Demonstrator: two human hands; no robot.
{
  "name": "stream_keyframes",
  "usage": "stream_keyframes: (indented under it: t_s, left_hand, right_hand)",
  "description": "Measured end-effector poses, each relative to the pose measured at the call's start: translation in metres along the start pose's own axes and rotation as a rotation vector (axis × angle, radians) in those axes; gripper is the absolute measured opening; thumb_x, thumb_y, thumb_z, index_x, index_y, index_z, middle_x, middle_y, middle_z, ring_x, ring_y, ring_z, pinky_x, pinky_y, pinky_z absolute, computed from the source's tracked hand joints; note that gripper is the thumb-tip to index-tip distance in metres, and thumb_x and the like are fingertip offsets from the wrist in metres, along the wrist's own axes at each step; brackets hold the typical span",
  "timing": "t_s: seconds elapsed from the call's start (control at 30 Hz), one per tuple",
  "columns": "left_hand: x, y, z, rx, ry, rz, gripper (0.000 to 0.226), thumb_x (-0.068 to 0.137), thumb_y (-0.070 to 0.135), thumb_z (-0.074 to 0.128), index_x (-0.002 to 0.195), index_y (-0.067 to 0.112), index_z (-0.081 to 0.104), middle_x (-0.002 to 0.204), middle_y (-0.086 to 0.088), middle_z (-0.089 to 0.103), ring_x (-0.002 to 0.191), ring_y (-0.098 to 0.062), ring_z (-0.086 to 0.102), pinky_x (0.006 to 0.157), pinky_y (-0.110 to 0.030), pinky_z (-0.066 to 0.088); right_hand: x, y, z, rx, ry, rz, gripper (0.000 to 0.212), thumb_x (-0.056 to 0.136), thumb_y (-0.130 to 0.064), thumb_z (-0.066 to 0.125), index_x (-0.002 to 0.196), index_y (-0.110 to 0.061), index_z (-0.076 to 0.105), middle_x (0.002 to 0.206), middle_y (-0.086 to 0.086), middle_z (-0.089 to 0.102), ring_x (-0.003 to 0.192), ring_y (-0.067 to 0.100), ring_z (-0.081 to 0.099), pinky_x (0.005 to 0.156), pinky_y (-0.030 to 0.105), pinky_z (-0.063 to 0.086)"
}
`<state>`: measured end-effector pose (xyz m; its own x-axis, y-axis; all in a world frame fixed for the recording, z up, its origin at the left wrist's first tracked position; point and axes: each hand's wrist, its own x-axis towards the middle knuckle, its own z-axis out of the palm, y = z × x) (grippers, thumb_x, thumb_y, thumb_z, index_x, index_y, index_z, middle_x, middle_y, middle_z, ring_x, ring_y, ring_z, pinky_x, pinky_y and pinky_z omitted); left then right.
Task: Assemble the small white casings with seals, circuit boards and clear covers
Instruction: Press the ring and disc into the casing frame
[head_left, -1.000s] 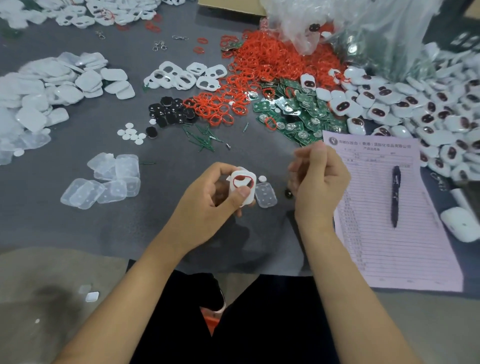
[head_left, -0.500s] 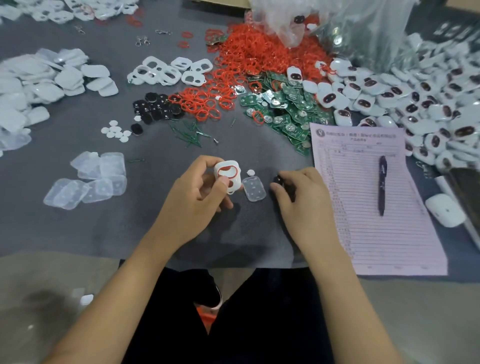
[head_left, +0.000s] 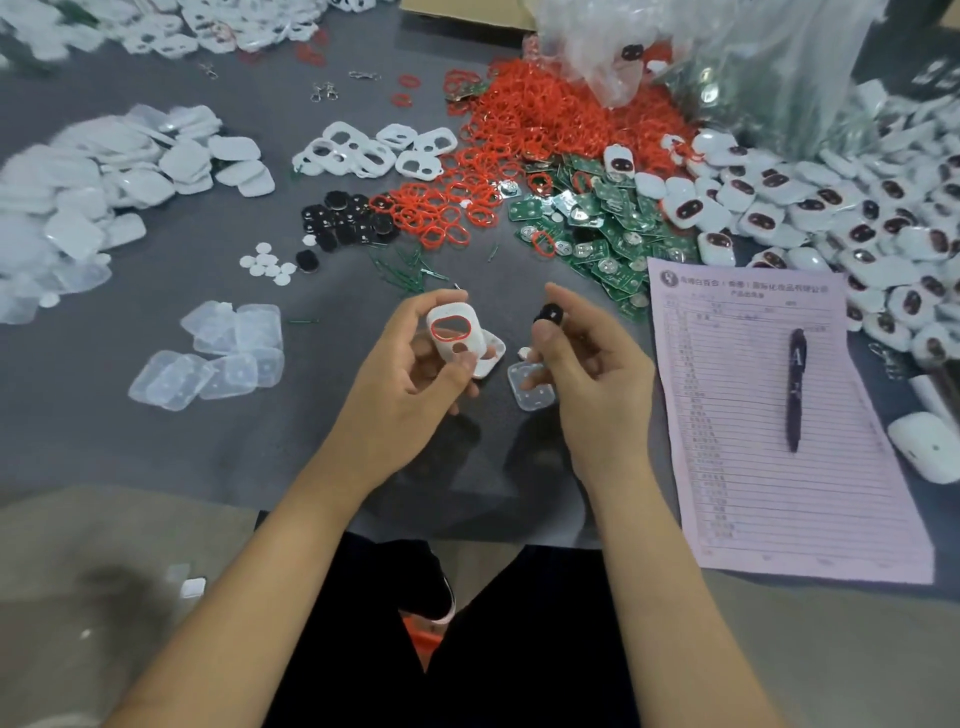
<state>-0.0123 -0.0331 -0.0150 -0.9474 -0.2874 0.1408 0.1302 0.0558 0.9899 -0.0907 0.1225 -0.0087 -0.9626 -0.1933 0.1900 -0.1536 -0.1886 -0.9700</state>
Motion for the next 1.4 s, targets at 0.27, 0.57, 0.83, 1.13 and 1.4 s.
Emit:
stream_keyframes:
  t_s: [0.27,0.57,0.83,1.13,1.4]
  left_hand:
    - [-0.001,0.001,-0.002,0.054,0.055,-0.033,0.027,0.097,0.03,0.068,0.115,0.017,0.052,0.077,0.014,0.06,0.068,-0.002,0.056,0.068,-0.014,0.046]
    - [0.0,0.001,-0.006,0.12,-0.024,-0.074,0.026,0.107,0.041,0.049,0.125,0.036,0.067,0.089,0.019,0.069,0.07,-0.002,0.058,0.063,-0.017,0.049]
    - [0.0,-0.001,0.001,0.163,0.058,-0.055,0.024,0.105,0.036,0.057,0.128,0.03,0.063,0.097,0.012,0.073,0.059,-0.009,0.067,0.058,-0.019,0.052]
    - [-0.001,-0.001,0.0,0.094,-0.004,-0.008,0.023,0.107,0.023,0.058,0.129,0.021,0.065,0.105,0.005,0.078,0.085,-0.017,0.078,0.068,-0.022,0.059]
    - [-0.001,0.0,-0.004,0.063,-0.086,0.028,0.024,0.107,0.032,0.057,0.13,0.029,0.065,0.114,0.005,0.076,0.094,-0.019,0.077,0.072,-0.021,0.059]
  right_hand:
    - [-0.016,-0.004,0.014,-0.041,-0.131,-0.071,0.006,0.103,-0.012,0.062,0.099,-0.016,0.06,0.091,0.004,0.076,0.072,0.021,0.071,0.05,0.029,0.055]
    - [-0.014,-0.003,0.011,-0.129,-0.163,-0.111,0.028,0.097,-0.001,0.065,0.117,-0.017,0.076,0.103,0.009,0.072,0.077,0.026,0.072,0.062,0.028,0.058]
    - [-0.016,-0.004,0.011,-0.108,-0.137,-0.087,0.022,0.093,-0.003,0.074,0.111,-0.015,0.076,0.094,0.001,0.072,0.069,0.016,0.069,0.053,0.023,0.056]
    - [-0.014,-0.005,0.01,-0.229,-0.049,-0.044,0.006,0.094,-0.011,0.075,0.098,-0.015,0.077,0.087,0.001,0.075,0.051,0.015,0.063,0.043,0.019,0.046]
    - [-0.011,0.0,0.009,-0.225,-0.043,-0.029,0.01,0.092,-0.021,0.08,0.094,-0.02,0.07,0.083,-0.001,0.071,0.06,0.02,0.062,0.055,0.033,0.047]
